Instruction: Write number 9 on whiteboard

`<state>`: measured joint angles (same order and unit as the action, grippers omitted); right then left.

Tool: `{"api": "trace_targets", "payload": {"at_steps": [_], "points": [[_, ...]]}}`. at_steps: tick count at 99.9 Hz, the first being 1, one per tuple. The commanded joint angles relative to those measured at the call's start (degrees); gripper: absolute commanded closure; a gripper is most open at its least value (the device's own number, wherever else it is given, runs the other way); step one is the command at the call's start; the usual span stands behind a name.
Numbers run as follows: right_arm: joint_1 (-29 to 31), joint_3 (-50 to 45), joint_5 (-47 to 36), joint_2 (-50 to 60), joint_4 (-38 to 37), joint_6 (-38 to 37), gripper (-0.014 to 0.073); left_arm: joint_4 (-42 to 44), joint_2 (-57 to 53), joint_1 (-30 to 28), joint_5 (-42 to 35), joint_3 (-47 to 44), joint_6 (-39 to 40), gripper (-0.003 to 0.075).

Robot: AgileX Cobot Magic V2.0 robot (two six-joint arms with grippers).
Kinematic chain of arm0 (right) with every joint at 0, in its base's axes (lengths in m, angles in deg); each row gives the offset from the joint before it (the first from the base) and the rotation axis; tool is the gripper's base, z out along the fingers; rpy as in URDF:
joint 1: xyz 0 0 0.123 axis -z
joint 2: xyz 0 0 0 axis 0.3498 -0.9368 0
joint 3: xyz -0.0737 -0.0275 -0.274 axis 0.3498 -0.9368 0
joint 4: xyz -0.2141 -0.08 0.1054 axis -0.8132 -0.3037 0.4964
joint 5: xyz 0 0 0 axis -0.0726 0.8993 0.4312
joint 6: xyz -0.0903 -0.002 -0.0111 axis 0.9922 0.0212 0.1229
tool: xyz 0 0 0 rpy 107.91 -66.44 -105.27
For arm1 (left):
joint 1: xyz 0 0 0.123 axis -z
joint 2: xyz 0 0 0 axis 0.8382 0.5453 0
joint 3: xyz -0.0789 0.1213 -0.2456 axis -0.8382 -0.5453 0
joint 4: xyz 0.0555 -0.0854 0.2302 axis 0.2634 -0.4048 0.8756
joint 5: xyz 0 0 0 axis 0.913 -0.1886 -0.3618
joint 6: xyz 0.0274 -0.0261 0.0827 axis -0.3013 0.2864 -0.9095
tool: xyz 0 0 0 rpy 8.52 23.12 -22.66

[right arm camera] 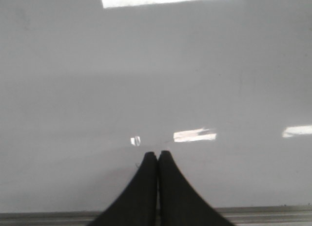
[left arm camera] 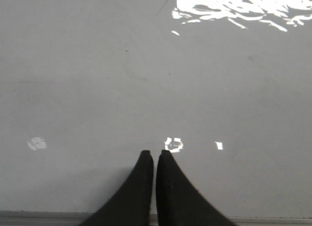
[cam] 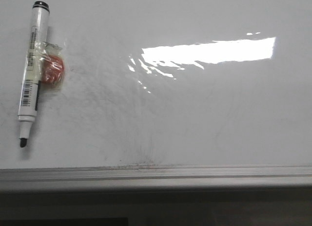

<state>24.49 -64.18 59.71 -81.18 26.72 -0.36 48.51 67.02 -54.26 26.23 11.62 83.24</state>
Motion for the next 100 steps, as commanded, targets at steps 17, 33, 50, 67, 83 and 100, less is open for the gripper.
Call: {"api": "trace_targets", "payload": {"at_steps": [17, 33, 50, 67, 83, 100], "points": [[0.34, -0.65, -0.92, 1.18, 0.03, 0.21, 0.0658, 0.0, -1.67, 0.01, -2.75, -2.36, 0.25, 0.0741], [0.34, -0.65, -0.92, 1.18, 0.03, 0.21, 0.0658, 0.0, -1.67, 0.01, -2.75, -2.36, 0.25, 0.0741], [0.34, -0.65, -0.92, 1.18, 0.03, 0.21, 0.0658, 0.0, -1.67, 0.01, -2.75, -2.36, 0.25, 0.0741], [0.34, -0.65, -0.92, 1.18, -0.09, 0.21, 0.0658, 0.53, -1.67, 0.01, -4.12, -2.36, 0.25, 0.0741], [0.34, -0.65, -2.61, 1.18, -0.66, 0.21, 0.0658, 0.53, -1.67, 0.01, -6.54, -2.36, 0.25, 0.0741], [0.34, -0.65, -14.25, 1.18, -0.66, 0.21, 0.0658, 0.53, -1.56, 0.01, -14.79, -2.36, 0.25, 0.0741]]}}
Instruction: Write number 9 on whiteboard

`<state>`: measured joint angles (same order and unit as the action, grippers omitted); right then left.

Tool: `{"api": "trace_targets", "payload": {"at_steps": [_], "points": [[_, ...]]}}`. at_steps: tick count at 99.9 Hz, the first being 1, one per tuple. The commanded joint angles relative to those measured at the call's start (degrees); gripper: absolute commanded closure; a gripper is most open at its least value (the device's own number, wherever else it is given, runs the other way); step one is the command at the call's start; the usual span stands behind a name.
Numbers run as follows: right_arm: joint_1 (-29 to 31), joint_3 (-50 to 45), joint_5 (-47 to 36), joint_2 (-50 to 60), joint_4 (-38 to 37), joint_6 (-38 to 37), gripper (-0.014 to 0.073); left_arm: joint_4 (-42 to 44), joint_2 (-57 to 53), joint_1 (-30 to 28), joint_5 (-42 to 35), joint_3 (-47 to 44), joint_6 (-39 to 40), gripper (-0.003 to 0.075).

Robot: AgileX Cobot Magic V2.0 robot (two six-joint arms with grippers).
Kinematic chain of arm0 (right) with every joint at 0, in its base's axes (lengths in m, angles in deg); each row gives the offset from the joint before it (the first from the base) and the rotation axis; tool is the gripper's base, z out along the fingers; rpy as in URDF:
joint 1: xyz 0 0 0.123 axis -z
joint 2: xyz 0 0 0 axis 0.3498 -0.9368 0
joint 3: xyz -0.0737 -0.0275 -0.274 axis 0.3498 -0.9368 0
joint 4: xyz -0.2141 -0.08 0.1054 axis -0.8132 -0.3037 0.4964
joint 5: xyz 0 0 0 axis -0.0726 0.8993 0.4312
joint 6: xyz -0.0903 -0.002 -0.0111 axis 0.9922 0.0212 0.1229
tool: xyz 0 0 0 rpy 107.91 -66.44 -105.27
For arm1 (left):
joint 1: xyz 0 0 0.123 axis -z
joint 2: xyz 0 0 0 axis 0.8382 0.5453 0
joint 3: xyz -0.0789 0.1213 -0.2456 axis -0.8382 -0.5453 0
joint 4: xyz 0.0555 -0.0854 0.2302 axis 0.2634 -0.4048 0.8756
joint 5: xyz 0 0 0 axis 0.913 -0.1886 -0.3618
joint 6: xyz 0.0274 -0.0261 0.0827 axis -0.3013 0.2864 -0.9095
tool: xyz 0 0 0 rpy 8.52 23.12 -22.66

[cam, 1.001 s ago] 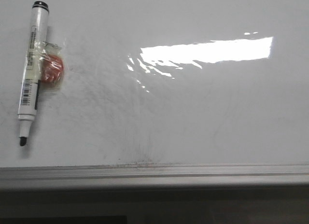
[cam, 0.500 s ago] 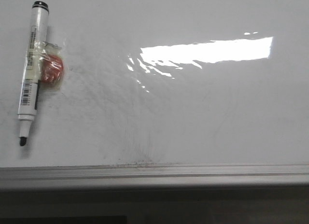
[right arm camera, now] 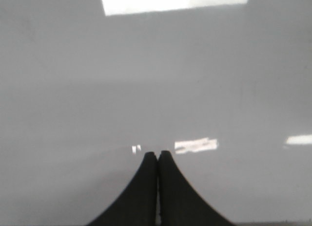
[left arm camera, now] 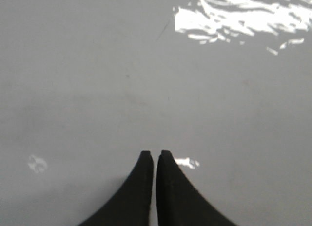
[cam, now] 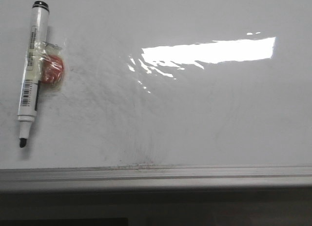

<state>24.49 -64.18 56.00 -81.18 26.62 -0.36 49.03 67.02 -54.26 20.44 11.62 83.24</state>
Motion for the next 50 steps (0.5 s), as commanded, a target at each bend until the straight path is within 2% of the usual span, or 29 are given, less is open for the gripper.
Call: {"api": "trace_targets", "payload": {"at_steps": [1, 15, 22, 40, 50], "points": [[0.34, -0.65, -11.44, 1.18, -0.56, 0.21, 0.0658, 0.01, -1.58, 0.01, -9.32, -2.36, 0.25, 0.0741], [0.34, -0.65, -19.59, 1.18, -0.56, 0.21, 0.0658, 0.01, -1.58, 0.01, -13.45, -2.36, 0.25, 0.0741], [0.34, -0.65, -21.01, 1.18, -0.56, 0.21, 0.0658, 0.01, -1.58, 0.01, -15.46, -2.36, 0.25, 0.0741], [0.34, -0.21, -19.97, 1.18, -0.56, 0.21, 0.0658, -0.1, -1.58, 0.01, -17.44, -1.84, 0.65, 0.0741], [0.34, 2.3, -14.44, 1.18, -0.56, 0.21, 0.0658, -1.45, -1.31, 0.01, -16.26, 0.23, 0.65, 0.0741]]}}
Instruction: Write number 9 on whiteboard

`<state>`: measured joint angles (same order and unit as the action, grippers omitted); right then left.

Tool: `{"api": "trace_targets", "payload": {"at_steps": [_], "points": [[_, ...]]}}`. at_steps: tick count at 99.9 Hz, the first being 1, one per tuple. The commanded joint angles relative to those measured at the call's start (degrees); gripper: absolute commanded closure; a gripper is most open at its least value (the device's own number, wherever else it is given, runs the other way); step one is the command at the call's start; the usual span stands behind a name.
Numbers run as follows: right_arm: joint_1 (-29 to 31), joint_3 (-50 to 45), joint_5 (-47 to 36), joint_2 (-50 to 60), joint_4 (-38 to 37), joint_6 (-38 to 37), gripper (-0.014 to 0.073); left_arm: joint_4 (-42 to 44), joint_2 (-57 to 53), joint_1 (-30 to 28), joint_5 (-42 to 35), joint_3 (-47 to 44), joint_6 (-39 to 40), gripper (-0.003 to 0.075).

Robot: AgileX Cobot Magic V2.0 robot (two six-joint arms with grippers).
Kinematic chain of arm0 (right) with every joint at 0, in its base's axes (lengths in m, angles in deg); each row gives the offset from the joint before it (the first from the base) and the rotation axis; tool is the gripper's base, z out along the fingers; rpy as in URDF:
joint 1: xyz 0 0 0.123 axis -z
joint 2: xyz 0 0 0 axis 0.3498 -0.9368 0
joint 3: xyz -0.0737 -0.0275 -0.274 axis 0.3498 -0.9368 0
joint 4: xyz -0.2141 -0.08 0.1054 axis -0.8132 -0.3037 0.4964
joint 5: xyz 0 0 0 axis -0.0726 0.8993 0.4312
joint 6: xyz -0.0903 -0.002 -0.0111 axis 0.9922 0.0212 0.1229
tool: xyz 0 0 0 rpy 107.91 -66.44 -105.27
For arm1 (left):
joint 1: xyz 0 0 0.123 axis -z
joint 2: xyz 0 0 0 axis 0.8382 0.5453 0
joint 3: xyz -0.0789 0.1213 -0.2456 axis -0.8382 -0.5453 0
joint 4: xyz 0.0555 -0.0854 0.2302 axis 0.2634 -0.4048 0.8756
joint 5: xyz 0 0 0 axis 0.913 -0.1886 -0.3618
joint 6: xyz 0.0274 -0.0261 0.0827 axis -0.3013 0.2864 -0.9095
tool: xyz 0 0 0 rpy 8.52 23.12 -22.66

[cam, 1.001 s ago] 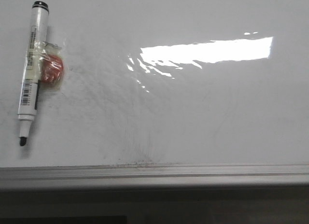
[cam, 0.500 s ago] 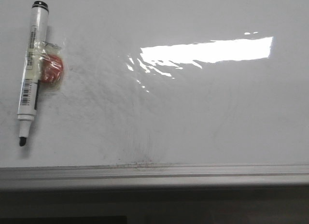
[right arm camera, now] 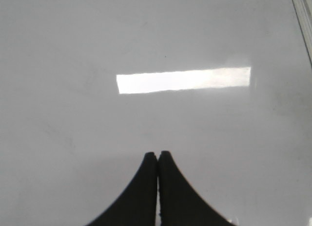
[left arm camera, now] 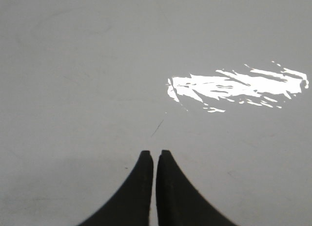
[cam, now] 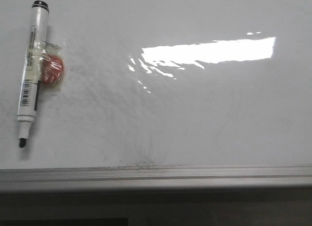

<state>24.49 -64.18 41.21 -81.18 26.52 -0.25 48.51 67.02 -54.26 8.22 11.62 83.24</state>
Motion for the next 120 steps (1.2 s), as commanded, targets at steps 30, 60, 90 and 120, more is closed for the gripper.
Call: {"api": "trace_targets", "payload": {"at_steps": [30, 60, 90, 120], "points": [[0.34, 13.3, 17.99, -6.06, 5.41, 0.0, 0.0656, -2.2, 6.82, 0.01, 5.88, 10.91, 0.65, 0.0741], [-0.39, 20.32, 24.66, -14.3, 9.8, 0.0, 0.0657, -2.2, 13.89, 0.01, 5.28, 13.08, 0.31, 0.0675], [-0.39, 19.99, 24.4, -14.3, 9.69, 0.0, 0.0657, -0.74, 20.2, 0.11, -11.01, 11.84, 0.56, 0.0284], [-0.39, 19.99, 23.08, -14.3, 9.69, 0.0, 0.0657, 14.9, 31.19, 16.38, -26.27, 12.08, 13.87, 0.0295]]}}
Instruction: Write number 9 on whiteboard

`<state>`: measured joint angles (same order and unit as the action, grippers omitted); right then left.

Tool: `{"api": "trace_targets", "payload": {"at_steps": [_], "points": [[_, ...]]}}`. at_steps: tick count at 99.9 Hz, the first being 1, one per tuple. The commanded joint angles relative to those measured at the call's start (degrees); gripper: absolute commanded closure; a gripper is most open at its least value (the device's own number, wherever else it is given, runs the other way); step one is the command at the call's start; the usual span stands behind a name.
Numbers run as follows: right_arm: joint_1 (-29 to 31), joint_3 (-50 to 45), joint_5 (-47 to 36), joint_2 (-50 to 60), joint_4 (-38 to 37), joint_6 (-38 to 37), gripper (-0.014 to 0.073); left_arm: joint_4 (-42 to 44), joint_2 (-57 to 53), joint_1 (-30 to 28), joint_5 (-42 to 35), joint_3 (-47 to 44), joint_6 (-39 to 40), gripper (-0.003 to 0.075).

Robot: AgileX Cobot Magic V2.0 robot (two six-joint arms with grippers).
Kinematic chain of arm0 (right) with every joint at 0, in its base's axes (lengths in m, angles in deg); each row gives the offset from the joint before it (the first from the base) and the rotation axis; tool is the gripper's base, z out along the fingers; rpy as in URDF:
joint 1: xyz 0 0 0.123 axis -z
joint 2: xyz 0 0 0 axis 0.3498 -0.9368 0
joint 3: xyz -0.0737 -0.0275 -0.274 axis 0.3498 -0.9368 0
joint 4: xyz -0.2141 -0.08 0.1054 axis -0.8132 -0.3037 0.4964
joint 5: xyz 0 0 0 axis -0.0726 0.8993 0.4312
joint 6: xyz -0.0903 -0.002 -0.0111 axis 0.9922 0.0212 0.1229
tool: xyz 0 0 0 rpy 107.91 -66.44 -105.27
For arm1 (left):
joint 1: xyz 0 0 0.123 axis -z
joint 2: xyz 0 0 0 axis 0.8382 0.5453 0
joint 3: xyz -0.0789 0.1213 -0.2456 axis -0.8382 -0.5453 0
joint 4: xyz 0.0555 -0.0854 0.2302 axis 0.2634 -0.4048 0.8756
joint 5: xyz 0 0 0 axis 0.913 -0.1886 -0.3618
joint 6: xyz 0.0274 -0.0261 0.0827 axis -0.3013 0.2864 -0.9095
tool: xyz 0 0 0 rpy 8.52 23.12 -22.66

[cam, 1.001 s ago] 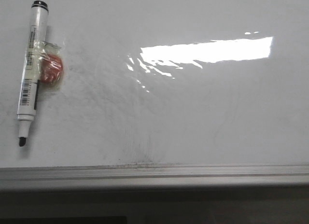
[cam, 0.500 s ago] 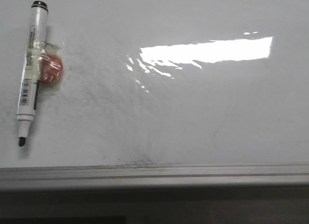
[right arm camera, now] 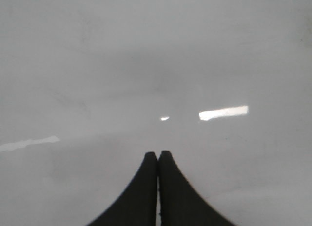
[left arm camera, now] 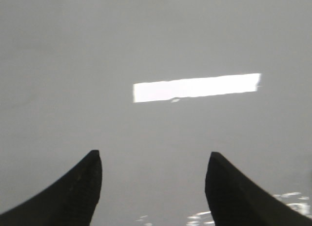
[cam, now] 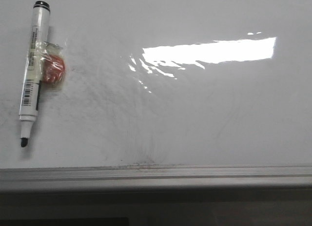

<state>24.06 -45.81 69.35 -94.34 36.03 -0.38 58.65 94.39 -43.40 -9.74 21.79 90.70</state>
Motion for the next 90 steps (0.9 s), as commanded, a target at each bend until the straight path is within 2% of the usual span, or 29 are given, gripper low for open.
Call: {"api": "trace_targets", "payload": {"at_steps": [1, 7, 18, 37, 66, 79, 90], "points": [[0.03, 1.62, -5.07, -1.13, 0.18, 0.12, 0.0657, 5.26, 4.53, 6.77, -8.61, 1.92, 7.32, 0.0297], [0.03, 1.62, -5.07, -1.13, 0.18, 0.12, 0.0657, 5.72, 7.46, 12.49, -9.05, 1.92, 10.01, 0.031], [0.03, 1.62, -5.07, -1.13, 0.18, 0.12, 0.0657, 5.26, 13.0, 22.16, -9.05, 1.92, 10.13, 0.0329], [0.03, 1.62, -5.07, -1.13, 0.18, 0.12, 0.0657, -3.74, 20.37, 32.77, -9.42, 1.92, 10.03, 0.0332], [0.03, 1.62, -4.61, -1.13, 0.18, 0.12, 0.0657, -10.88, 27.67, 34.34, -13.76, 1.92, 10.03, 0.0332], [-0.71, 1.62, -4.48, -1.13, 0.18, 0.12, 0.0657, -11.16, 29.29, 34.34, -14.59, 1.92, 10.03, 0.0335], [-2.03, 1.62, -4.35, -1.13, 0.18, 0.12, 0.0657, -11.26, 30.72, 34.34, -14.47, 1.92, 9.95, 0.0395]]}}
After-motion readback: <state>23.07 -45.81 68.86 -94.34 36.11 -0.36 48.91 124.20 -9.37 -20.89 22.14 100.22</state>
